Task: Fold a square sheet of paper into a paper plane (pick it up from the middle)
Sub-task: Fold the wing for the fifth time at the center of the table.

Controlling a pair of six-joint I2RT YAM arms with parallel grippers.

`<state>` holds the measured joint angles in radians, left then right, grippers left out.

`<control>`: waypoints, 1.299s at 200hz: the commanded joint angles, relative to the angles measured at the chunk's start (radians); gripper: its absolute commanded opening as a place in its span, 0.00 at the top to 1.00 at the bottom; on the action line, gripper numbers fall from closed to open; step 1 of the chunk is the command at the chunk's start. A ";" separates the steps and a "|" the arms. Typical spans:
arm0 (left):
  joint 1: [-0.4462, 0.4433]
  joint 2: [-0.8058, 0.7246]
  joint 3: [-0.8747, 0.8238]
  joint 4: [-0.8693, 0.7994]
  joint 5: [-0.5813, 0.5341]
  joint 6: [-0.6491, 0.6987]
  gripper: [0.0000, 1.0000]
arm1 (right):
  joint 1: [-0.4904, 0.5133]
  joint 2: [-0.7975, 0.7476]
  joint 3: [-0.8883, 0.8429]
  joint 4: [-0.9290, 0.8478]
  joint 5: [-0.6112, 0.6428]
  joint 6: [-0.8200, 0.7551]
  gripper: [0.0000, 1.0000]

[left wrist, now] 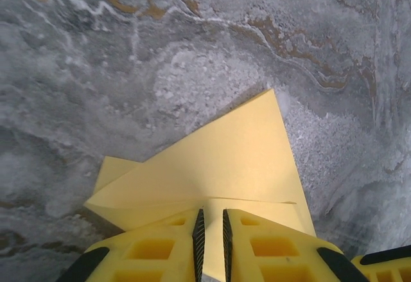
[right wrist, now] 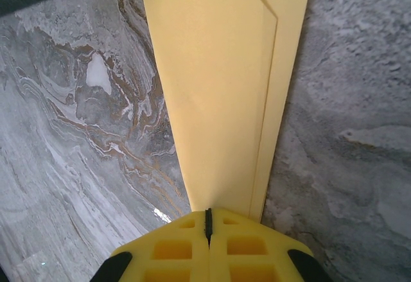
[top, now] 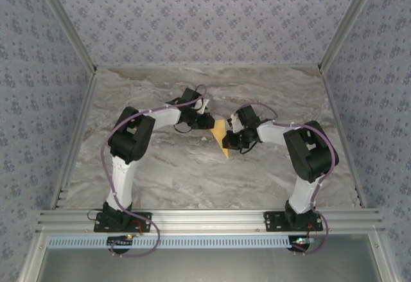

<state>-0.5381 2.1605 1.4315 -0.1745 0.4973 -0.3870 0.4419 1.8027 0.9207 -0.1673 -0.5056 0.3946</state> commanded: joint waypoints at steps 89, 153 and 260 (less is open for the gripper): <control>0.063 -0.203 -0.089 0.067 -0.006 -0.089 0.79 | -0.010 0.070 -0.047 -0.119 0.090 -0.013 1.00; -0.107 -0.174 -0.144 0.125 0.050 -0.170 0.94 | -0.011 0.066 -0.046 -0.118 0.081 -0.008 1.00; -0.116 -0.060 -0.169 0.151 0.062 -0.215 0.99 | -0.012 0.070 -0.049 -0.114 0.081 -0.006 1.00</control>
<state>-0.6563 2.0708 1.2591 -0.0444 0.5423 -0.5968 0.4377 1.8030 0.9188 -0.1608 -0.5194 0.3954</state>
